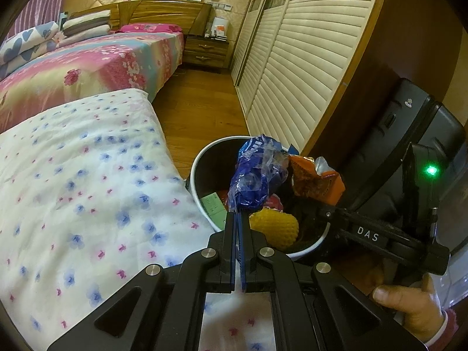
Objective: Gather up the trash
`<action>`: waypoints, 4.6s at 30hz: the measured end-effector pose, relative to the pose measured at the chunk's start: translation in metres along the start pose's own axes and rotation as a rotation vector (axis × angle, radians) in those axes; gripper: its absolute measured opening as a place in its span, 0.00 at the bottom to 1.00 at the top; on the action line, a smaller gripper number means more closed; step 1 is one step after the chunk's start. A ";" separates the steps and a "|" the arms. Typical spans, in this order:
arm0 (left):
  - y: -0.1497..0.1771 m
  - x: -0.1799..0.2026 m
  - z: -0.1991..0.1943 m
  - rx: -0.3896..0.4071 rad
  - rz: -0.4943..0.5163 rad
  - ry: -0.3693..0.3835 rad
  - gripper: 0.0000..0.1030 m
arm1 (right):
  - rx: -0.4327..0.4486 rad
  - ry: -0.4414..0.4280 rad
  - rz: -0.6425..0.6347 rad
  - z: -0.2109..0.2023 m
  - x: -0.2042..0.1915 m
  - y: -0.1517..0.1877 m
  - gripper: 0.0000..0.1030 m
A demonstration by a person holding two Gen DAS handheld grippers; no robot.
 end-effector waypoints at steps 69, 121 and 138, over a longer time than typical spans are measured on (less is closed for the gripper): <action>0.028 -0.022 -0.079 0.103 -0.070 -0.101 0.60 | 0.097 0.006 -0.033 -0.041 -0.028 0.001 0.79; 0.132 -0.054 -0.223 0.467 -0.057 -0.537 0.99 | 0.378 -0.022 -0.366 -0.093 -0.140 0.072 1.00; 0.135 -0.059 -0.228 0.489 -0.049 -0.546 0.99 | 0.398 -0.027 -0.378 -0.098 -0.145 0.073 1.00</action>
Point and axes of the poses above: each gripper's, at about its wrist camera, not at the fingertips, and z roughly the way its jaws point, x to its right, y to its underside, the point moved 10 cm from there along z, roughly the way its jaws point, and after that the axes turned 1 degree about -y, right-handed, at the moved point
